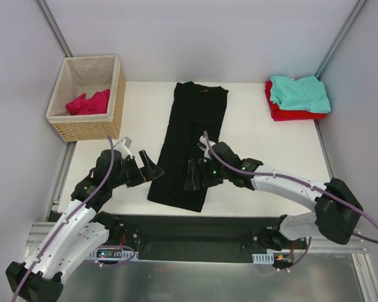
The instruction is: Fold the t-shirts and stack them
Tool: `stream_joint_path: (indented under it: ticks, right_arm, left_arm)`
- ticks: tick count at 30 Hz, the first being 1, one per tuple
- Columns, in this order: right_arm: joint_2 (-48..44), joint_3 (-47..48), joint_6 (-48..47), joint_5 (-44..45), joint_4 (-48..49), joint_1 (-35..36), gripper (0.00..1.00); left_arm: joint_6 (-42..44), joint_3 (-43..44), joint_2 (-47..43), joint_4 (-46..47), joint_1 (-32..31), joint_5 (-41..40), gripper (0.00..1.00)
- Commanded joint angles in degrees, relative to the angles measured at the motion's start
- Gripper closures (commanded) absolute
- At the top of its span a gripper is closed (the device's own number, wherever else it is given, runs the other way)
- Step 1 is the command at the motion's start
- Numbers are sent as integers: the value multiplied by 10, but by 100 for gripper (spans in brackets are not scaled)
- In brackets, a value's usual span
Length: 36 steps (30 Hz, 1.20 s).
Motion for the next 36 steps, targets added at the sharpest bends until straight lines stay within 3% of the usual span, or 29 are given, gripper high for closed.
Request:
stream_joint_path:
  ticks: [1, 16, 36]
  right_arm:
    - [25, -10, 31, 43, 20, 51, 4]
    - [125, -68, 79, 36, 121, 82, 4]
    - [-66, -189, 81, 124, 5, 46, 4]
  left_arm:
    - [3, -5, -6, 14, 5, 5, 1]
    - [8, -11, 6, 14, 5, -4, 1]
    - [8, -10, 48, 43, 5, 14, 1]
